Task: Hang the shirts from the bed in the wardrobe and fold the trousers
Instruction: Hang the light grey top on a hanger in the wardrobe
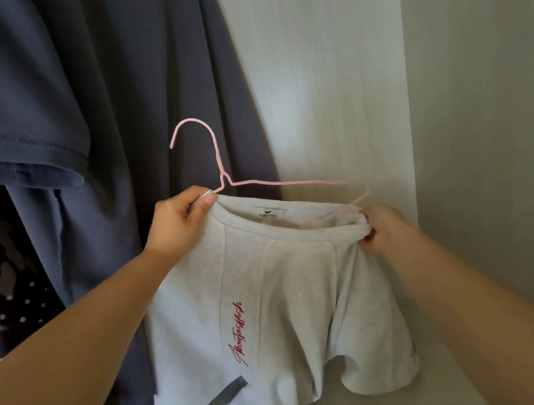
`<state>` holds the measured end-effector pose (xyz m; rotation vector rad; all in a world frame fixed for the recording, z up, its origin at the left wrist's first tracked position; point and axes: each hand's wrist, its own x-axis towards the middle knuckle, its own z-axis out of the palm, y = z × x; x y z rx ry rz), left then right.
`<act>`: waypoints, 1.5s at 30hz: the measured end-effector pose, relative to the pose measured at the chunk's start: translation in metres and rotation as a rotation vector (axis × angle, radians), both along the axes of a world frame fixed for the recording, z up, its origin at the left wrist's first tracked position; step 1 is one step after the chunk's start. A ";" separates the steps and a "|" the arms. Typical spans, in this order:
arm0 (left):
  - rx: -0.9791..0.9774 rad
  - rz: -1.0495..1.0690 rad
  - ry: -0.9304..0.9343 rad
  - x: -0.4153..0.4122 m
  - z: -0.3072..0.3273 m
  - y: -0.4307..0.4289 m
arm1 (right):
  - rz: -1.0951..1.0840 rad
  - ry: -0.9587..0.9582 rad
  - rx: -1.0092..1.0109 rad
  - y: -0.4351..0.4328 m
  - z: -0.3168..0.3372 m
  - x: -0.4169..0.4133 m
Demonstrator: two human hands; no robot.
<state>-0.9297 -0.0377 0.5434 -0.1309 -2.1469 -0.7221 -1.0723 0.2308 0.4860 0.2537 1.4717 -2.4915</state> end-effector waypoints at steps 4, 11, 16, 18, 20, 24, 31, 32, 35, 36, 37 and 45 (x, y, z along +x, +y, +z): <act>-0.150 0.017 0.039 0.002 -0.004 -0.001 | -0.185 0.069 0.160 0.012 0.004 -0.010; -0.809 0.166 0.143 0.006 -0.006 0.010 | -0.358 0.218 0.695 0.016 0.019 -0.016; -0.493 0.229 0.118 -0.004 -0.003 0.027 | -0.411 0.601 0.717 -0.001 0.049 0.006; -0.237 0.185 0.133 -0.005 0.002 0.037 | -0.356 0.797 0.764 -0.007 0.059 0.015; -0.078 0.138 0.128 -0.006 0.006 0.046 | -0.292 0.928 0.788 -0.010 0.064 0.020; 0.028 0.132 0.099 -0.005 0.008 0.053 | -0.260 1.016 0.767 -0.009 0.072 0.024; -0.001 0.105 0.116 -0.007 0.015 0.068 | -0.265 1.237 0.748 -0.028 0.100 0.042; -0.013 0.110 0.154 -0.006 0.017 0.071 | -0.221 1.264 0.810 -0.030 0.098 0.043; -0.033 0.101 0.227 -0.005 0.020 0.074 | -0.133 1.286 0.854 -0.034 0.093 0.045; -0.027 0.099 0.232 -0.006 0.020 0.073 | -0.121 1.295 0.859 -0.034 0.092 0.045; -0.016 0.100 0.225 -0.006 0.019 0.072 | -0.106 1.313 0.879 -0.034 0.091 0.046; 0.018 0.377 0.228 -0.006 0.020 0.050 | 0.043 1.351 1.063 -0.017 0.122 0.045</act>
